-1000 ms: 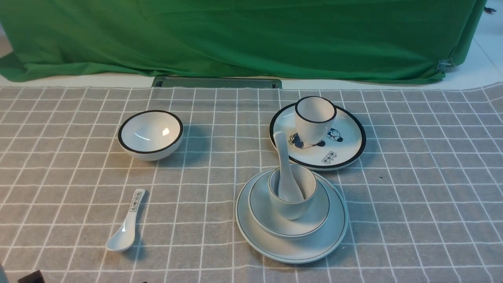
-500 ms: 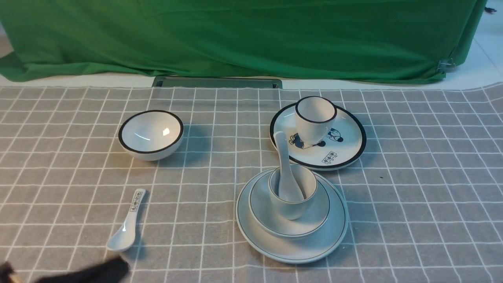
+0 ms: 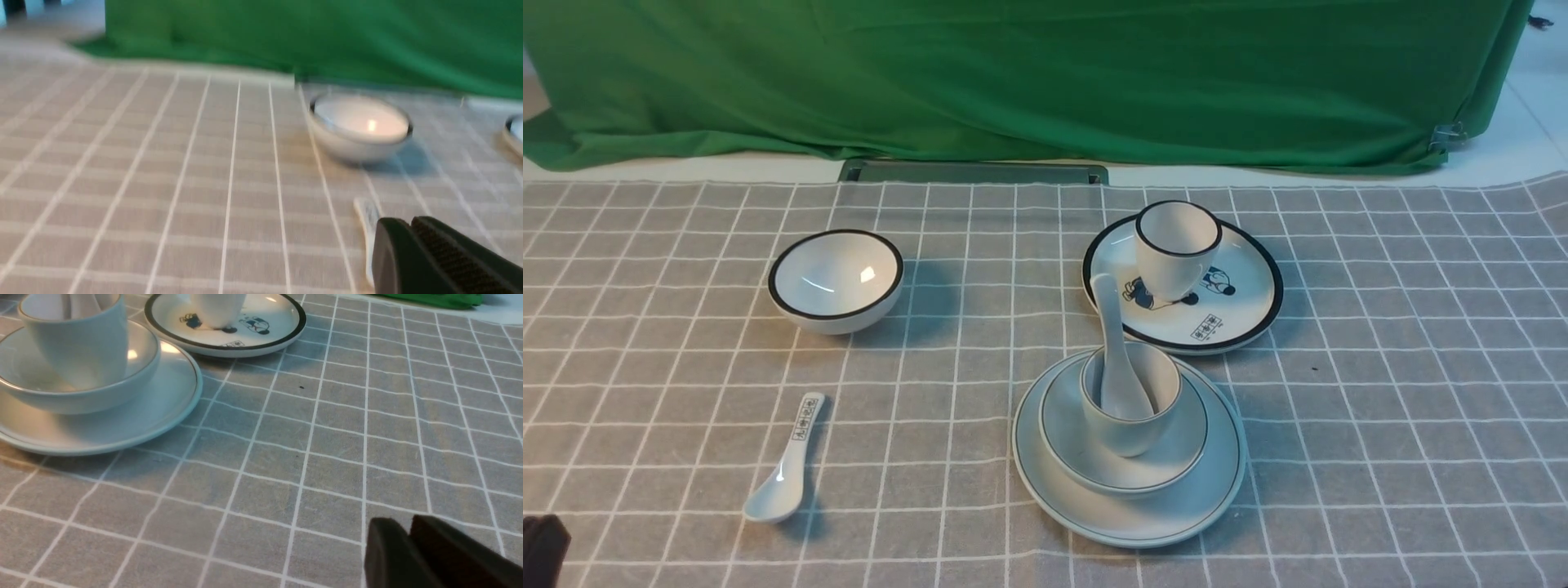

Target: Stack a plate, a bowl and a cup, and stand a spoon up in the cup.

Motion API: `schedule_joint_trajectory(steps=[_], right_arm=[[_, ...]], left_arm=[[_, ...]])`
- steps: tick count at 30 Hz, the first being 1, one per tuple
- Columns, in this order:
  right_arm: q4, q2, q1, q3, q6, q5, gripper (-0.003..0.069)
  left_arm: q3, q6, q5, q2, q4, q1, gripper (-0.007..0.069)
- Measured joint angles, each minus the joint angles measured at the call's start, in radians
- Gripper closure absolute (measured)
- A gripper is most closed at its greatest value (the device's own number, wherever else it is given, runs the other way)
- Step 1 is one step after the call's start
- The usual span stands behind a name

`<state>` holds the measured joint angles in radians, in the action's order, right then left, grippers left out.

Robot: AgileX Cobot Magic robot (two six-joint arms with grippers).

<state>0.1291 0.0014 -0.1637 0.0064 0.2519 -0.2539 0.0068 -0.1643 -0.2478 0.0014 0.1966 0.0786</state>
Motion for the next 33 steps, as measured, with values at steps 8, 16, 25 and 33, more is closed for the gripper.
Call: schedule_joint_trajectory(steps=[8,16,25,33], right_arm=[[0.0,0.0,0.0,0.0,0.0,0.0,0.0519],[0.0,0.0,0.0,0.0,0.0,0.0,0.0503],[0.0,-0.001,0.0,0.0,0.0,0.0,0.0478],[0.0,-0.001,0.0,0.0,0.0,0.0,0.0463]], left_arm=[[0.0,0.012,0.003,0.0,0.0,0.001,0.0607],[0.0,0.012,0.003,0.0,0.0,0.001,0.0607],[0.0,0.012,0.004,0.0,0.0,0.001,0.0607],[0.0,0.012,0.004,0.0,0.0,0.001,0.0607]])
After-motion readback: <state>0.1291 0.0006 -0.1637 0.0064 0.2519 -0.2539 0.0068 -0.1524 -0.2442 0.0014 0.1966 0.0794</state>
